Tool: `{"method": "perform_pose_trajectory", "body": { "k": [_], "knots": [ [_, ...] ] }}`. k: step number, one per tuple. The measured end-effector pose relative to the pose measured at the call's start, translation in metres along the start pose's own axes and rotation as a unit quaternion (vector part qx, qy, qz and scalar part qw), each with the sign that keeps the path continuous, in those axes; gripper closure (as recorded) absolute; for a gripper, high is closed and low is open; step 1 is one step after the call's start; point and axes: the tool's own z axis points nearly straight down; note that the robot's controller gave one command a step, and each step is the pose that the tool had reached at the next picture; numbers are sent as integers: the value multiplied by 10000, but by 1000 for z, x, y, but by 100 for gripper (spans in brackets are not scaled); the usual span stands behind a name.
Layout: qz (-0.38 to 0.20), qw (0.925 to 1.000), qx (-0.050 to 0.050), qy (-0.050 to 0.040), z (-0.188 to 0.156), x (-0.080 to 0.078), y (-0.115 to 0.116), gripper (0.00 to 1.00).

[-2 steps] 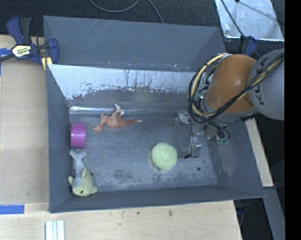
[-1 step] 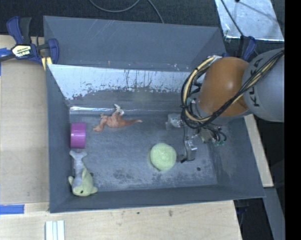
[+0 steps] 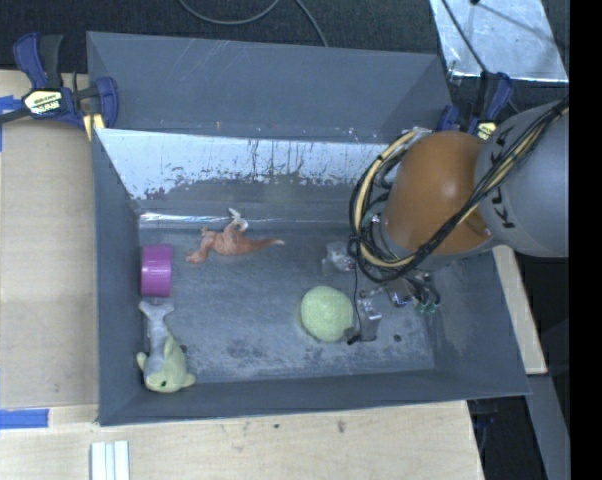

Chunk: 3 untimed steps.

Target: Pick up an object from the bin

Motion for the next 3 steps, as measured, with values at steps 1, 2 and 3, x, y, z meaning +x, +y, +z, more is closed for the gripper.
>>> {"method": "perform_pose_trajectory", "body": {
  "k": [1,2,3],
  "knots": [
    [-1364,9907,0,5,20,-2,14,0],
    [-313,9995,-2,14,28,3,16,100],
    [-314,9995,-2,14,28,3,16,100]
  ]
}}
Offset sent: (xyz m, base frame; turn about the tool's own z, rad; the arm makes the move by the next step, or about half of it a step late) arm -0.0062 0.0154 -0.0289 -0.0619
